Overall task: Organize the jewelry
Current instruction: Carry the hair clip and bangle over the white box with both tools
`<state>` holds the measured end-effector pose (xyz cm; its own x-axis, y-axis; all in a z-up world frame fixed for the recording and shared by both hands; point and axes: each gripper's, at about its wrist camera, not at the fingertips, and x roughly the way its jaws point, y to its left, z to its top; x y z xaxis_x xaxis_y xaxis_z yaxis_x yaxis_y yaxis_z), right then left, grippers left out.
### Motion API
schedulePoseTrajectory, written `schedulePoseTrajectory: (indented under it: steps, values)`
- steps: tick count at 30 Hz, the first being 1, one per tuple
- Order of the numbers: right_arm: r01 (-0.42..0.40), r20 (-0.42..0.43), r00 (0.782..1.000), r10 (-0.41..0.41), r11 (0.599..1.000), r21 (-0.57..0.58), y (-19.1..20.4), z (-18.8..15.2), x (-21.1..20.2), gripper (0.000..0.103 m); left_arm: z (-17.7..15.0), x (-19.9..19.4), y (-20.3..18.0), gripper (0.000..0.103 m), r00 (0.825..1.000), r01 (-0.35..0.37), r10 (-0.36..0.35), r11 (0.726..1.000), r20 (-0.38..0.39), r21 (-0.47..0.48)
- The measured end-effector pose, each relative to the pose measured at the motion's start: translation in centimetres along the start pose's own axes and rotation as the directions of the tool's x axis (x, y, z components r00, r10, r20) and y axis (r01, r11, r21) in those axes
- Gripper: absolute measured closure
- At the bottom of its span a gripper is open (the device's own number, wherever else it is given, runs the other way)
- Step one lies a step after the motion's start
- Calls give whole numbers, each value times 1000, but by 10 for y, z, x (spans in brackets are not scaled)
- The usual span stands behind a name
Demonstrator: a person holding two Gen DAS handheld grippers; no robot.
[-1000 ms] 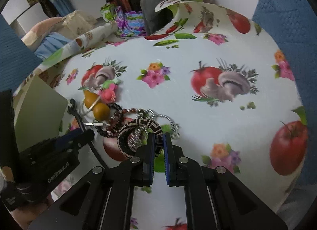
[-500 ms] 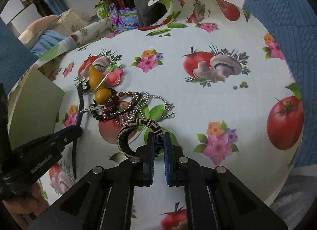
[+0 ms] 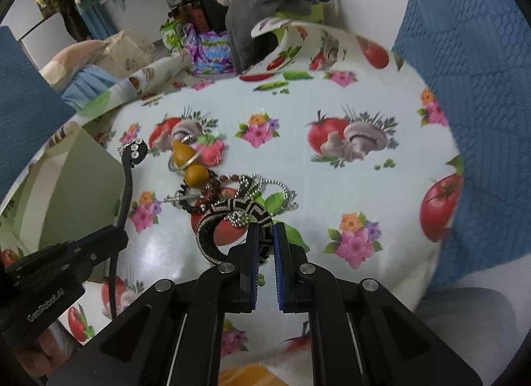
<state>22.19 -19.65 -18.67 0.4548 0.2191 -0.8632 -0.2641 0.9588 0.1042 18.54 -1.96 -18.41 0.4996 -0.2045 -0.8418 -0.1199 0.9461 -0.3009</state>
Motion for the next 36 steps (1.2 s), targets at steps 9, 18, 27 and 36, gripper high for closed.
schedulePoseTrajectory:
  steps: [9,18,27,36]
  values:
    - [9,83,996,-9,1000,-2,12,27,-54,97,26,-59,-5,97,998,26,-29,998,55,58]
    - [-6,183,983,11,999,-32,42,66,-105,97,62,-117,1,97,992,15,-29,994,125,110]
    - [-47,246,967,70,994,-101,95,93,-130,97,82,-155,28,98,985,-18,-5,991,173,131]
    - [-98,156,980,124,981,-166,154,81,-91,97,70,-143,74,98,986,-60,43,993,162,101]
